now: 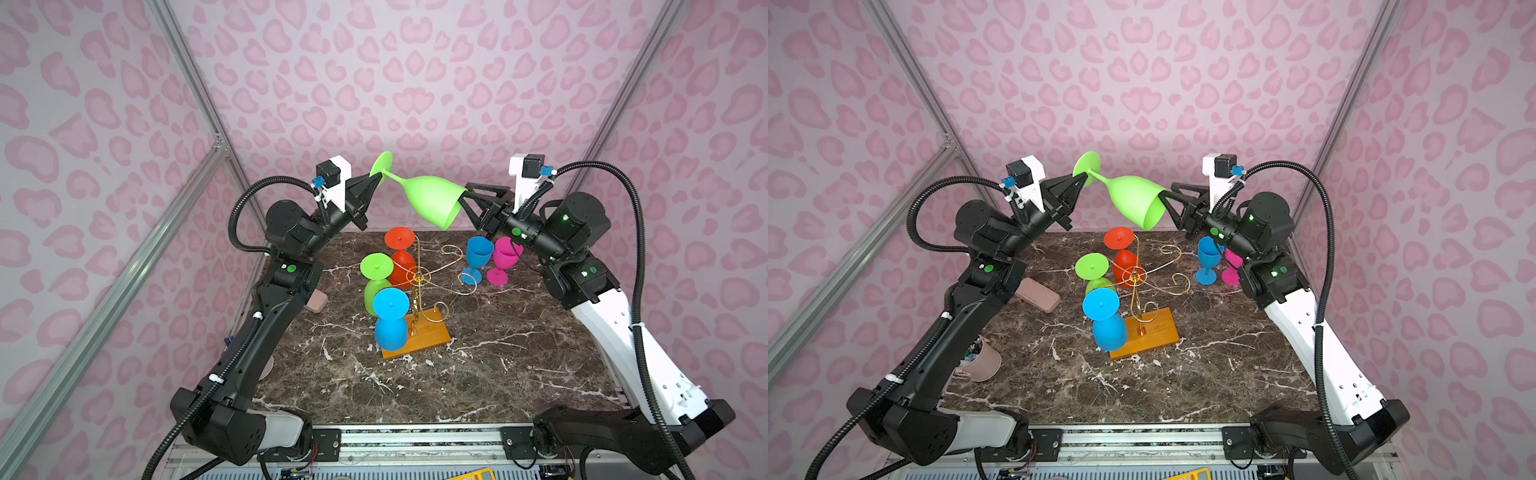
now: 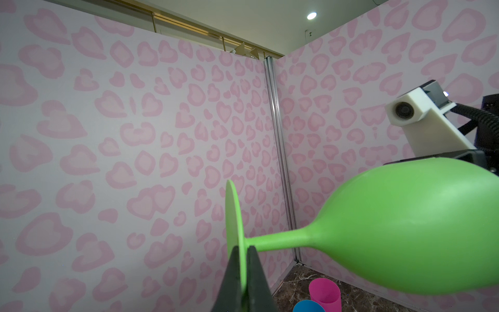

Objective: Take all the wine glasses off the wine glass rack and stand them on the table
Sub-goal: 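Grasp the lime glass bowl with the right gripper, release left gripper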

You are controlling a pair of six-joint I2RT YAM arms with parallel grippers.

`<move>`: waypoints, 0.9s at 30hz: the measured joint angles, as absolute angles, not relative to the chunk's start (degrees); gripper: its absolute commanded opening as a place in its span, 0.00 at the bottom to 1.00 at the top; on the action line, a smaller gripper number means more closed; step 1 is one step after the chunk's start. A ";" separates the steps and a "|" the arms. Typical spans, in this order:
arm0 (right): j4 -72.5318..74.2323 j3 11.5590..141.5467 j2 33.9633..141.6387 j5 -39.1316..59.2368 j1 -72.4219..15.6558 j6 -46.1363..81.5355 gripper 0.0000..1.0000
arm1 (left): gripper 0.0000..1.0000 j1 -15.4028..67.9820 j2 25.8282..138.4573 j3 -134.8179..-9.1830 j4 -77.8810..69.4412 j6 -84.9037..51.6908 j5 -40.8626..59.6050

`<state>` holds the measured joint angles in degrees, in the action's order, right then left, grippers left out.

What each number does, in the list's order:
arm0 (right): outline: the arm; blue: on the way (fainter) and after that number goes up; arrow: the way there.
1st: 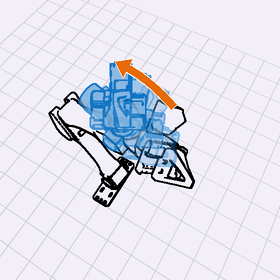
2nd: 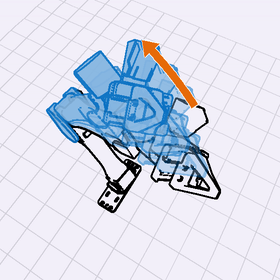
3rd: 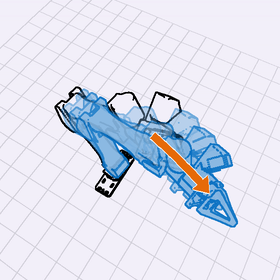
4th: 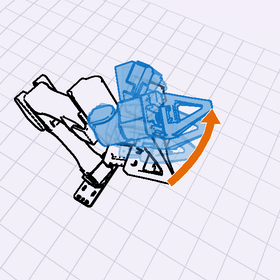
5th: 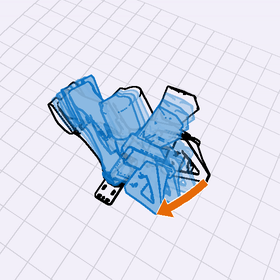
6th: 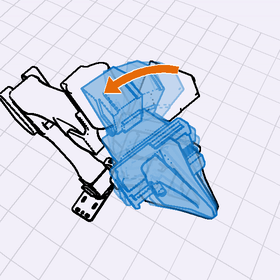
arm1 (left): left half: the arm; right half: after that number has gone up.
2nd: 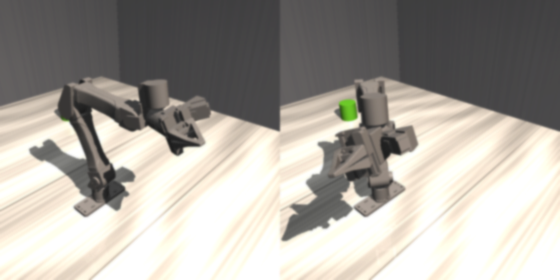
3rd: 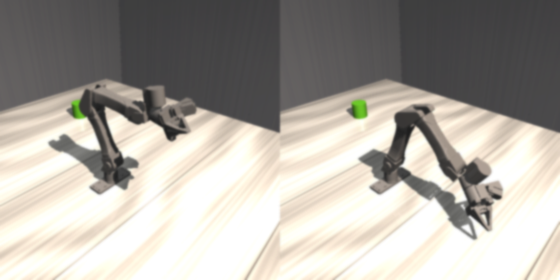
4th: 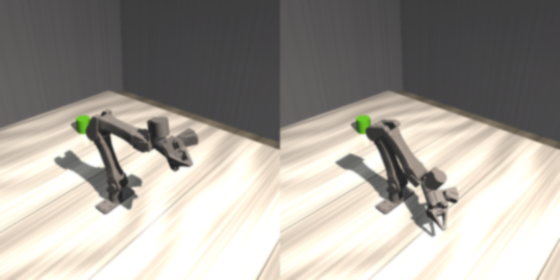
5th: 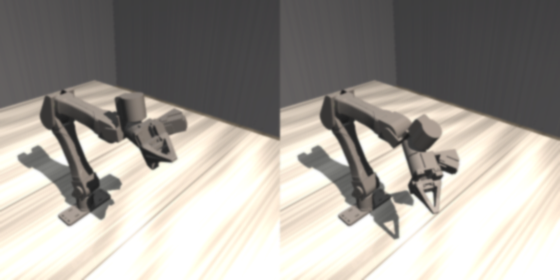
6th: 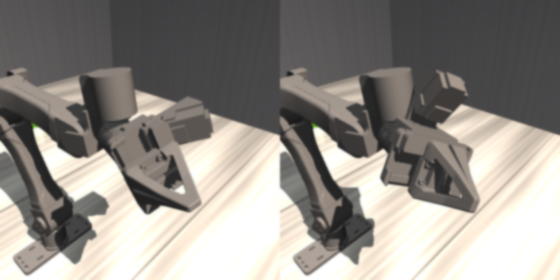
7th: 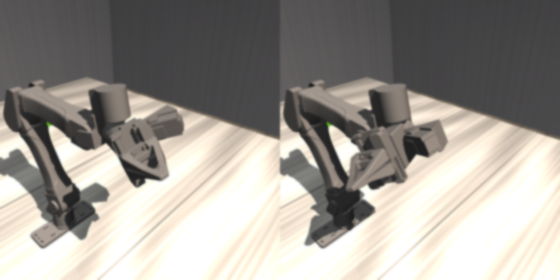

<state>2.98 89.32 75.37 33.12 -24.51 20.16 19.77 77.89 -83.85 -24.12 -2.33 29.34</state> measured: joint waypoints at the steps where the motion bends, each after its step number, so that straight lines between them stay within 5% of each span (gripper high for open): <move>1: 3.27 89.56 75.90 33.50 -24.62 20.40 0.31 | 0.03 19.73 77.89 -83.81 -24.12 -2.52 29.34; 9: 3.95 90.59 77.19 35.31 -25.58 21.34 0.00 | 0.03 19.77 78.00 -83.70 -24.08 -4.58 29.61; 14: 3.49 90.85 77.10 34.98 -25.76 21.21 0.00 | 0.06 19.84 78.04 -83.70 -24.10 -5.82 29.65; 20: -0.51 90.83 74.39 32.69 -25.69 20.40 0.00 | 0.35 19.94 77.58 -83.02 -24.38 -6.44 29.02; 24: -3.07 89.32 70.04 29.41 -24.80 19.22 0.00 | 0.75 20.12 76.79 -82.35 -24.49 -6.98 28.32; 27: -4.23 88.36 66.24 24.27 -23.00 18.70 0.00 | 0.80 19.77 76.01 -81.67 -24.49 -7.84 24.14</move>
